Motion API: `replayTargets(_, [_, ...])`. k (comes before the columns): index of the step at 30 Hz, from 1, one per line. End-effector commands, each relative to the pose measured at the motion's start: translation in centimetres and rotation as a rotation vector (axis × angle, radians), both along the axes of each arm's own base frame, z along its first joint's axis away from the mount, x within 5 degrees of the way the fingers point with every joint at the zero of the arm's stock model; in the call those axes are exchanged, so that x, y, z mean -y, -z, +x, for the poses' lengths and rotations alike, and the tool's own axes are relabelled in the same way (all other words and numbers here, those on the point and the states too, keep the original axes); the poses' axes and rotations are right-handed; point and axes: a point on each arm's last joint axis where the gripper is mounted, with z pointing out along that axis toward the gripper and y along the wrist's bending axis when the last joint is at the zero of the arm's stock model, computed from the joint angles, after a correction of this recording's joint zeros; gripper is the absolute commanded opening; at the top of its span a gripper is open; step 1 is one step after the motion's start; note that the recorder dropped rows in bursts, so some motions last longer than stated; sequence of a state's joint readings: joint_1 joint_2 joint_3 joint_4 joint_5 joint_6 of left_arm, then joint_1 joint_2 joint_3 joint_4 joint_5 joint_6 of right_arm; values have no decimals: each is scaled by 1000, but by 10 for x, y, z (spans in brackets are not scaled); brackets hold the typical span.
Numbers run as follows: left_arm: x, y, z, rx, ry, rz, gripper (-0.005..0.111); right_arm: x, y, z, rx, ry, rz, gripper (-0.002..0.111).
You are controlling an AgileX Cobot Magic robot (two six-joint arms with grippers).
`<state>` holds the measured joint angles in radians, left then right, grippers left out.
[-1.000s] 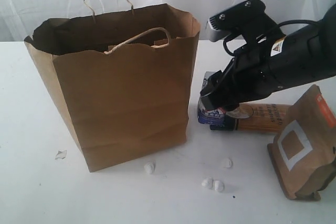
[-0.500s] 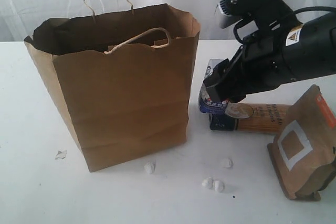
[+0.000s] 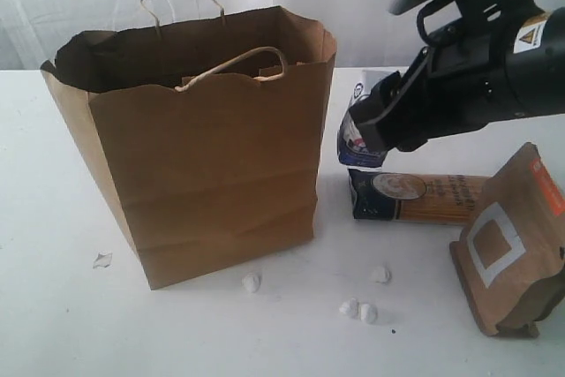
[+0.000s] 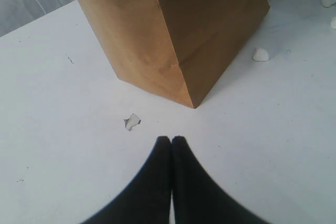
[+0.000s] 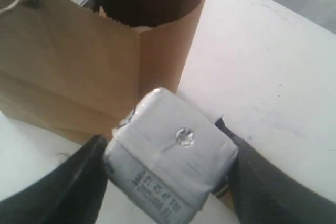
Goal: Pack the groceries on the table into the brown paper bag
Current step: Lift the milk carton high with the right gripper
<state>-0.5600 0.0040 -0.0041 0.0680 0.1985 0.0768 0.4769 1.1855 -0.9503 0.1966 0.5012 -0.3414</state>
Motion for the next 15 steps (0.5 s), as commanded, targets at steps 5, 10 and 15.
replayTargets(5, [0,1,0,-3,0,-3,0,3,-33,-2,136,1,23,0])
replayTargets(10, [0,1,0,-3,0,-3,0,5,-47,-5,182,0,30,0])
replayTargets(15, [0,1,0,-3,0,-3,0,7,-62,-7,220,-1,41,0])
